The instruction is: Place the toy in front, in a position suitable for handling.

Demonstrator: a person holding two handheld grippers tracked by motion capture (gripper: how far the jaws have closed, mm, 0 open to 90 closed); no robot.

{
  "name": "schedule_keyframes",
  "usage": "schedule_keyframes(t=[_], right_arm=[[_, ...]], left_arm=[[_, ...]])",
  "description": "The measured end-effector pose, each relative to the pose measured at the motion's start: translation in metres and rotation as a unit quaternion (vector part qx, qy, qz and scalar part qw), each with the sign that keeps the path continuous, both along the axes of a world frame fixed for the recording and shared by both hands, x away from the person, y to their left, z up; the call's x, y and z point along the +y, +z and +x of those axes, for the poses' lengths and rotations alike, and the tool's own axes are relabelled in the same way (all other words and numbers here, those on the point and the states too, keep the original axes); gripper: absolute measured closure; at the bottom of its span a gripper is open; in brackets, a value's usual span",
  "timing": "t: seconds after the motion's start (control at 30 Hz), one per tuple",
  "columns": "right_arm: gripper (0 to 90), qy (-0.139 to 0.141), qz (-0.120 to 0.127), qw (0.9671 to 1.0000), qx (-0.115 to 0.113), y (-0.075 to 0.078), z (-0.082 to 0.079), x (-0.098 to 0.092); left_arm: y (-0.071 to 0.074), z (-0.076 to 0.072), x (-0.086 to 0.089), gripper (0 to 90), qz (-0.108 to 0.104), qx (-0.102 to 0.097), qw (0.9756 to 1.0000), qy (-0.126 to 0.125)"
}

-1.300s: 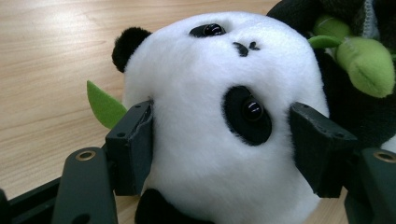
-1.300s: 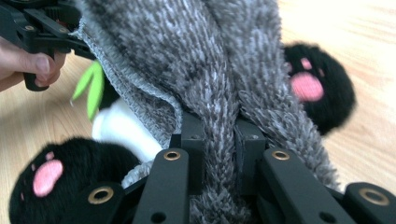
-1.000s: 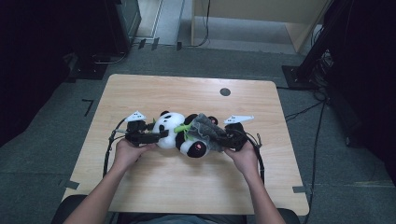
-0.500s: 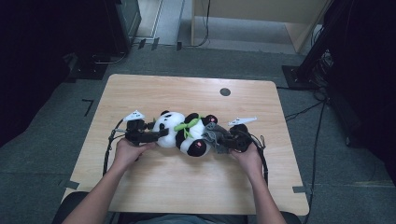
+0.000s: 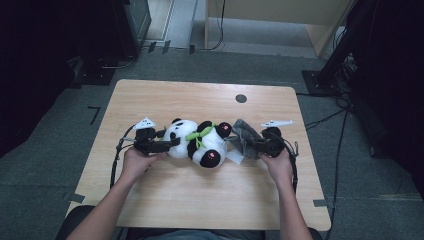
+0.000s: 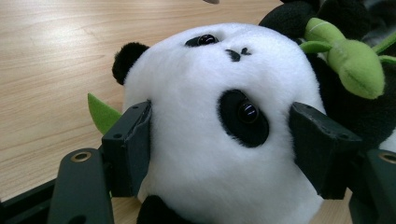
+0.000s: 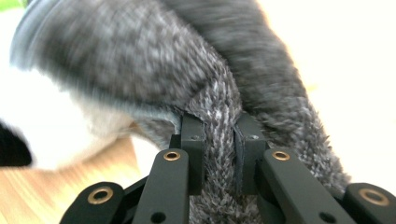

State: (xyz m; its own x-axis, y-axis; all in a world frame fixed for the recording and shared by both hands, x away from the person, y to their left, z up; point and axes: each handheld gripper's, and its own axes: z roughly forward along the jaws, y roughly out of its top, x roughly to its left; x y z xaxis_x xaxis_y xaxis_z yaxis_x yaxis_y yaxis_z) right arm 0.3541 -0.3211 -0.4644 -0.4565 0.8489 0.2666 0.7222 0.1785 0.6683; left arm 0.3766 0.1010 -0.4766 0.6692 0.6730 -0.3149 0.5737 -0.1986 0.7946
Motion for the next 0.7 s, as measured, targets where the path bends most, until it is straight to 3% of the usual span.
schedule_keyframes(t=[0.1, 0.2, 0.33, 0.47, 0.57, 0.7], right_arm=[[79.4, -0.014, 0.018, 0.9994, -0.025, 0.02, 0.002, -0.008], [79.4, -0.007, 0.025, 0.9983, -0.052, 0.044, -0.001, -0.005], [79.4, 0.021, 0.02, 0.9962, -0.082, 0.075, -0.007, 0.015], [79.3, 0.054, 0.015, 0.9931, -0.102, 0.097, -0.007, 0.041], [79.2, 0.086, 0.009, 0.9908, -0.105, 0.107, -0.004, 0.066], [79.2, 0.133, 0.009, 0.987, -0.089, 0.105, 0.008, 0.101]], left_arm=[[0.001, -0.001, 0.0, 27.3, 0.002, -0.004, 1.0, 0.0], [0.002, -0.002, 0.0, 27.1, -0.002, -0.002, 1.0, 0.001], [0.006, -0.005, 0.001, 27.0, 0.004, -0.012, 0.9999, -0.004], [0.01, -0.009, 0.003, 26.8, 0.01, -0.023, 0.9997, -0.001], [0.013, -0.012, 0.006, 27.1, 0.0, -0.031, 0.9995, 0.003], [0.012, -0.013, 0.012, 27.2, -0.003, -0.019, 0.9998, 0.002]])
